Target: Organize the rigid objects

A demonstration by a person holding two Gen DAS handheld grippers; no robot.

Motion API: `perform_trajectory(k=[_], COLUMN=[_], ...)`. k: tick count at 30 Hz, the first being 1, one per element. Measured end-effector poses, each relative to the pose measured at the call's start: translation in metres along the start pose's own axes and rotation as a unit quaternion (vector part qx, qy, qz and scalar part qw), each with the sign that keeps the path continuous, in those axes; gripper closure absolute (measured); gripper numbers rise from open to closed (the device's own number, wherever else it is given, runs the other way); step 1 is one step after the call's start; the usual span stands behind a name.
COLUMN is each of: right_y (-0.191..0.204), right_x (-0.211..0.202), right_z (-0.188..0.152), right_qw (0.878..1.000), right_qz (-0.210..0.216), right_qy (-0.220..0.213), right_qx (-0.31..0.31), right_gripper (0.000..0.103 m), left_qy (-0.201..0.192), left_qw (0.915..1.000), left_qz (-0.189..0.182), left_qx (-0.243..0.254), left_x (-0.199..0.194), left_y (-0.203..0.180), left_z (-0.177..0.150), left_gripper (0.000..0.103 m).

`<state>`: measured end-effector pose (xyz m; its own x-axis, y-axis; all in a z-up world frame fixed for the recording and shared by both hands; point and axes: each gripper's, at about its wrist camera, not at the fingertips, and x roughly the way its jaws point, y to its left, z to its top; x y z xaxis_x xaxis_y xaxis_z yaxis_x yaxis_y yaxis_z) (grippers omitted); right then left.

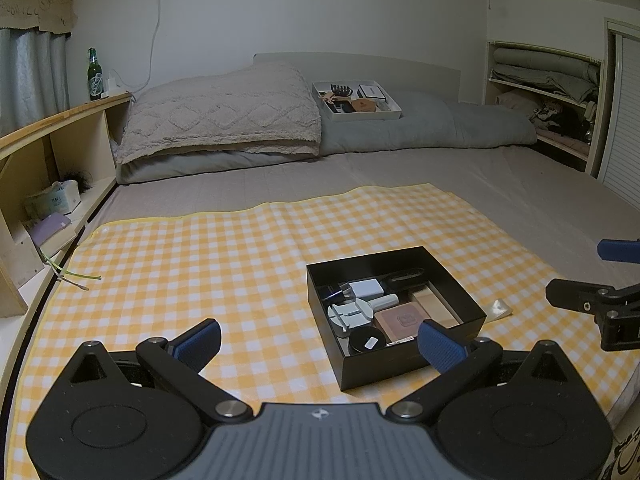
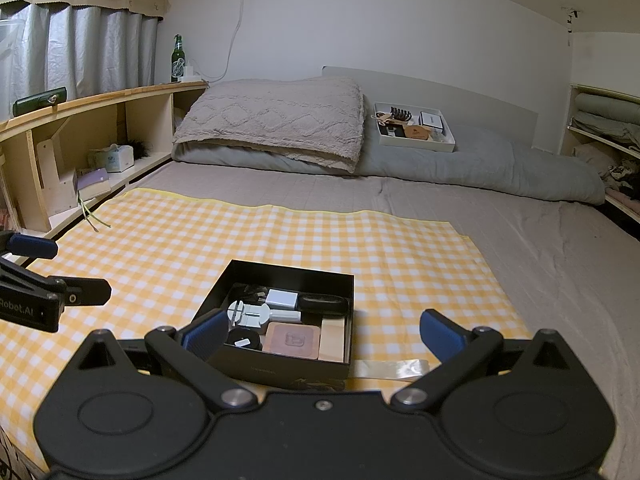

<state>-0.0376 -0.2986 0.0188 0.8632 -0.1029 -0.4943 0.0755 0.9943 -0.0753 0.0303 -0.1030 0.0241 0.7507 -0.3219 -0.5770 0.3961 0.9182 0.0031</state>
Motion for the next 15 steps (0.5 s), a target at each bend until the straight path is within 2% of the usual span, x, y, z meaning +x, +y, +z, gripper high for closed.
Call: perform_trajectory(k=[15], right_y=[0.0003], right_x=[-0.0001], right_z=[0.0001], right_qw=[1.000], right_qz=[0.000], right_qy=[0.000], right_qx=[0.000], right_gripper=[0.000], left_qy=[0.002], left_qw=[1.0000], left_qz=[0.002], left_qx=[-0.003], left_x=[-0.0023], left_y=[-0.0015], left_z=[0.0002], left_gripper=[0.000])
